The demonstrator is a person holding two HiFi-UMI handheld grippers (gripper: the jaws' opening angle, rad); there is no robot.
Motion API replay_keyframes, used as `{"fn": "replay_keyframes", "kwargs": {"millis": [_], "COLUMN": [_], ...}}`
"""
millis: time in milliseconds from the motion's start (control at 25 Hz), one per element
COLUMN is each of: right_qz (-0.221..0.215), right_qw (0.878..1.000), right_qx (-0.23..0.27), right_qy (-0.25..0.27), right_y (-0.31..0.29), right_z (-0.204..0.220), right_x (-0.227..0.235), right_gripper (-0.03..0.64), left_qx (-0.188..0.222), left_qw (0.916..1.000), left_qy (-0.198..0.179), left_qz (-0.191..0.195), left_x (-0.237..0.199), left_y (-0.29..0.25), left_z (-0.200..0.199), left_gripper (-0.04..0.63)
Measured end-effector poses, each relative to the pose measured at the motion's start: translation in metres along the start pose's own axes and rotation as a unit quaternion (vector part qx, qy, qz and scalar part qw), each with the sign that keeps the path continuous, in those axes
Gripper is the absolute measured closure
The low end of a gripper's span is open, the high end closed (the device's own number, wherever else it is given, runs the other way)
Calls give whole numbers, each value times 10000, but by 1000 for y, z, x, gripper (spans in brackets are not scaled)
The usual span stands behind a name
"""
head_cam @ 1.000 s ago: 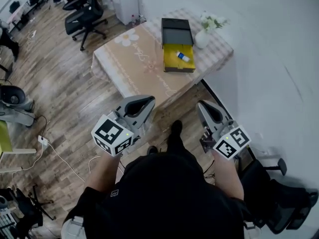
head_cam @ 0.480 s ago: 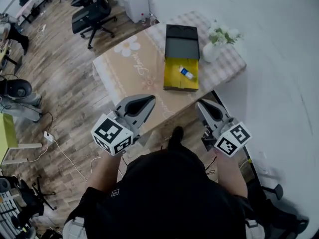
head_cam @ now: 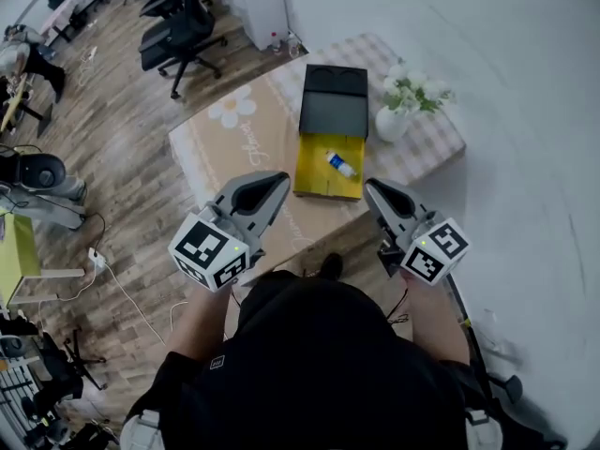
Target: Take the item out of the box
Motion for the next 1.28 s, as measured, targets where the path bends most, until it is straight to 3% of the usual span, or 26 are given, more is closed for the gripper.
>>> {"fn": "replay_keyframes", "kwargs": {"millis": [240,520,640,760,1080,1280], "right_qz": [109,363,492,526,507,617], "right_qw": [9995,9905,9830,9731,9339,9048], "right_qx": [-190,-1117,-1531,-2026,-3118,-3780], "right_qy": [208,717,888,964,1677,1862], "right_y": [-17,-50,-59,-65,-69,-60], "right_z": [2,41,61,89,155,197], "right_x": [16,40,56,70,110,142], "right_gripper": [578,575,566,487,483,462], "left_qx": [-44,-68,-31,-59,-132,-222], "left_qw": [9999,9999,9999,9994,9982,9968], "left_qy": [63,-14,119,315,507,649], "left_qz": [88,81,-38,-117,-276,-417], "left_x": [-10,-48,-63,-72,-88,-94], "left_y": [-9,-3,-3,-2,1,9], "left_z": [5,14,21,31,52,67], "left_gripper": [581,581,581,581,581,581]}}
Point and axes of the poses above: the fingertips, and each gripper's own axes: y backward along the fingers, x to its right, z out of its underside, the point moved 1 cm from there along y, backward along the fingers, and after that the axes turned 15 degrees about x, right-handed, at the moved point
